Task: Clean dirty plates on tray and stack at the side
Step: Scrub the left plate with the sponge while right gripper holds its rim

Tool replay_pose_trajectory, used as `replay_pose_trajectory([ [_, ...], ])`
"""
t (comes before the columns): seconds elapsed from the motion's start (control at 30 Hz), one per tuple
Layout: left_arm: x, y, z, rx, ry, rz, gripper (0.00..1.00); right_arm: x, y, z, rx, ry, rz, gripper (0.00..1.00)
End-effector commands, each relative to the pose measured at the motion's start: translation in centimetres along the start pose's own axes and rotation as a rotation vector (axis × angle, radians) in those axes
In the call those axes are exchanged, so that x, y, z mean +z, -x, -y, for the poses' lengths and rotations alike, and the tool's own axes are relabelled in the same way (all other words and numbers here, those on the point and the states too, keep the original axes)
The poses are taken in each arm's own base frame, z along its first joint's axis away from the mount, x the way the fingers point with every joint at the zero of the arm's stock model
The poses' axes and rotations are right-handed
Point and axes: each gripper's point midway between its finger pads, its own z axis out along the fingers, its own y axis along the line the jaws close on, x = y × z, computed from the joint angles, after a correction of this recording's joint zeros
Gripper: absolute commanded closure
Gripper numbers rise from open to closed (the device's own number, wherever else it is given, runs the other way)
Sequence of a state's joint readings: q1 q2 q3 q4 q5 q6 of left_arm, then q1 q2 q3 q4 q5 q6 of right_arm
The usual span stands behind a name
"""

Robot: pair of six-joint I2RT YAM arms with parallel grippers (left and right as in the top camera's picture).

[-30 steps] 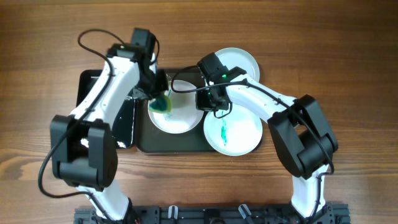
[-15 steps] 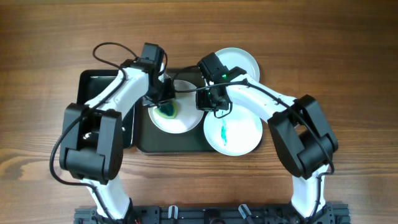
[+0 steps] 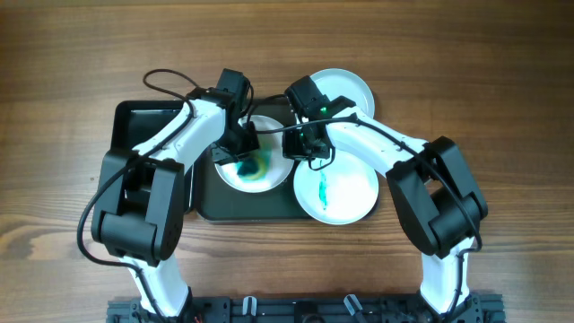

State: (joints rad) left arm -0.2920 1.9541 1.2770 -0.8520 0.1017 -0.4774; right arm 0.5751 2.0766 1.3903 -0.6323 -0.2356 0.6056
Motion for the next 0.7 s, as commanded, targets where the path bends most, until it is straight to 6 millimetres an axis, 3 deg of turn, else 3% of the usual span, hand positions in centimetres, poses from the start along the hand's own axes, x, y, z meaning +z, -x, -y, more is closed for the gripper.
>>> replay_pose_trajectory([
  [0.0,-0.2,2.2,-7.2,-0.109,0.355,0.146,0.96,1.4,-1.1,2.3,0.048,-0.064,-0.038,0.96],
  [0.07,-0.1,2.0,-6.7,-0.095,0.345,0.142,0.96,1.5,-1.3,2.3,0.054,-0.050,-0.049,0.96],
  [0.13,0.4,1.7,-4.8,0.015,0.269,0.109,0.96,1.5,-1.2,2.3,0.059,-0.040,-0.054,0.96],
  [0.27,1.1,0.1,3.2,0.370,-0.122,0.028,0.96,1.5,-1.2,2.3,0.056,-0.037,-0.052,0.96],
  [0.37,0.3,-0.3,7.1,0.491,-0.327,0.042,0.96,1.5,-1.2,2.3,0.056,-0.038,-0.052,0.96],
  [0.5,0.0,2.0,7.7,0.487,-0.313,0.142,0.96,1.5,-1.2,2.3,0.044,-0.037,-0.052,0.96],
  [0.57,0.2,3.4,6.6,0.437,-0.230,0.194,0.96,1.5,-1.2,2.3,0.041,-0.037,-0.052,0.96],
  [0.67,0.3,5.7,3.4,0.317,-0.029,0.283,0.96,1.5,-1.2,2.3,0.041,-0.037,-0.053,0.96],
])
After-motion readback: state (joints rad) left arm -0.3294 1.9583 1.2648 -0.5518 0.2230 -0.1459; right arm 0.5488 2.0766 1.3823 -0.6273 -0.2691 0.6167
